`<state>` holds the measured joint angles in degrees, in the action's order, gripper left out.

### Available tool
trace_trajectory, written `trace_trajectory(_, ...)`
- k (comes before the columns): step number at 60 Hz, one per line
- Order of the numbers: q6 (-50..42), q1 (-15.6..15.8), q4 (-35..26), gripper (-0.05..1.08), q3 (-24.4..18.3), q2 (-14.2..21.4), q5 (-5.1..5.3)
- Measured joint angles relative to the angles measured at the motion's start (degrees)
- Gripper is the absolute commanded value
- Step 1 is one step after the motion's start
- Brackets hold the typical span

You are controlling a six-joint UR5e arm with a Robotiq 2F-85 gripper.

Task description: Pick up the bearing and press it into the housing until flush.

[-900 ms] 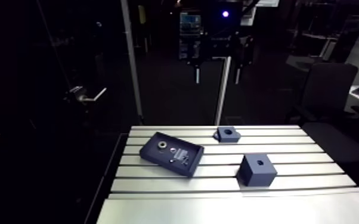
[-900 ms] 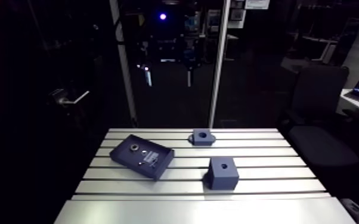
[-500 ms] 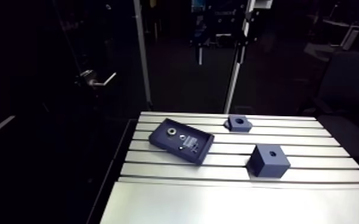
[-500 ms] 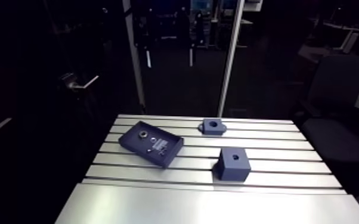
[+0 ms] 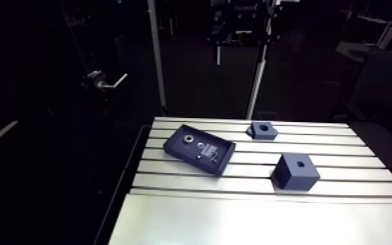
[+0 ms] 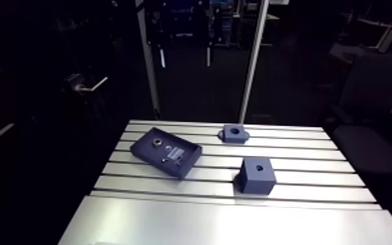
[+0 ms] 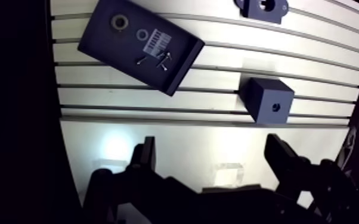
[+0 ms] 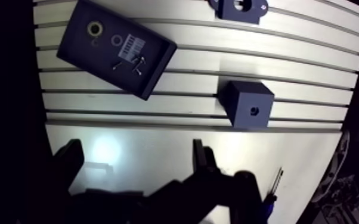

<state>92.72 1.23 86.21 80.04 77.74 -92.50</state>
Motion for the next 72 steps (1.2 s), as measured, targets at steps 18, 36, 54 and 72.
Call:
trace_trajectory(18, -2.89, 1.77, 4.02, 0.0, -0.06, -2.92, 0.36)
trace_trajectory(36, -5.45, 4.98, 8.88, 0.02, 0.29, -7.13, 0.39)
trace_trajectory(54, -5.7, 7.54, 14.42, 0.2, 1.51, -11.3, 0.33)
trace_trajectory(72, -5.59, 8.68, 18.59, 0.29, 3.04, -14.95, 0.32)
